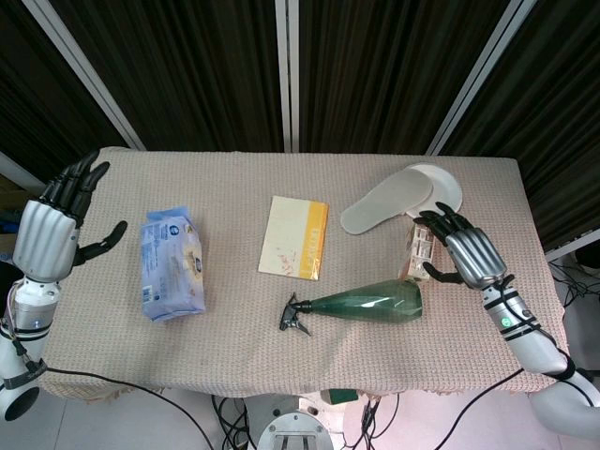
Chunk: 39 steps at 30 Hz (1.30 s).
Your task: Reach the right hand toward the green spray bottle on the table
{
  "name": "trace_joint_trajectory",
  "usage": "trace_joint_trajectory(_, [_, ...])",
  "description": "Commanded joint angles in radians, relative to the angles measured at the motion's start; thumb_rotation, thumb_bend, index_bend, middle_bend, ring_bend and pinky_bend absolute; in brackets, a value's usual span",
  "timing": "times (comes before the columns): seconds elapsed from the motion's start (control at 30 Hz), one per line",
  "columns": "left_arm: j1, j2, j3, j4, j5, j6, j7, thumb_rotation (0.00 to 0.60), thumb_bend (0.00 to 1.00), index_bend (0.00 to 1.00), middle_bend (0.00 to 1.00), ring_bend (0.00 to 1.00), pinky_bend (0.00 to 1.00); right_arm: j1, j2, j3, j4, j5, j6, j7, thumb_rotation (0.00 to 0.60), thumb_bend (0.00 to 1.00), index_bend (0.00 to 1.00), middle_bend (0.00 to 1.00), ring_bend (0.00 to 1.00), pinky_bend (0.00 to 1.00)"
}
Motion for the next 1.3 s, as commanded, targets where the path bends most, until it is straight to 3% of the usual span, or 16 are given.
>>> trace_joint_trajectory(0.03, [-0.004,-0.002,0.004,0.008,-0.009,-0.007,-0.007,0.600,0.24,0.07,0.04,0.10,0.29,0.002,-0.004,0.001,0.006,0.008,0.004,0.001,0.600,0.28,0.20,0.13,0.00,0.17])
trace_joint_trajectory(0.4, [0.028,0.004,0.048,0.002,-0.031,0.001,0.009,0.600,0.24,0.07,0.04,0.10,0.29,0.021,-0.021,-0.030,-0.030,-0.050,0.013,-0.021,0.600,0.28,0.20,0.13,0.00,0.17])
trace_joint_trajectory(0.67, [0.105,-0.027,0.096,0.016,-0.052,0.064,0.034,0.600,0.24,0.07,0.04,0.10,0.29,0.116,-0.134,-0.070,-0.129,-0.173,-0.069,-0.095,0.600,0.28,0.23,0.09,0.00,0.04])
trace_joint_trajectory(0.8, [0.142,-0.042,0.118,0.022,-0.065,0.087,0.058,0.600,0.24,0.07,0.04,0.10,0.29,0.171,-0.279,-0.071,-0.098,-0.220,-0.080,-0.058,0.600,0.29,0.39,0.04,0.00,0.00])
trace_joint_trajectory(0.87, [0.160,-0.050,0.130,0.020,-0.072,0.096,0.056,0.600,0.24,0.07,0.04,0.10,0.29,0.173,-0.391,-0.066,-0.041,-0.248,-0.019,-0.032,0.600,0.32,0.52,0.05,0.00,0.00])
trace_joint_trajectory(1.07, [0.195,-0.063,0.163,0.016,-0.072,0.100,0.072,0.600,0.24,0.07,0.04,0.10,0.29,0.122,-0.689,-0.068,0.187,-0.317,0.210,-0.136,0.600,0.41,0.86,0.19,0.00,0.00])
trace_joint_trajectory(1.3, [0.196,-0.078,0.168,0.017,-0.065,0.086,0.076,0.600,0.23,0.07,0.04,0.10,0.28,0.149,-0.811,-0.073,0.312,-0.380,0.282,-0.131,0.600,0.48,0.99,0.24,0.00,0.00])
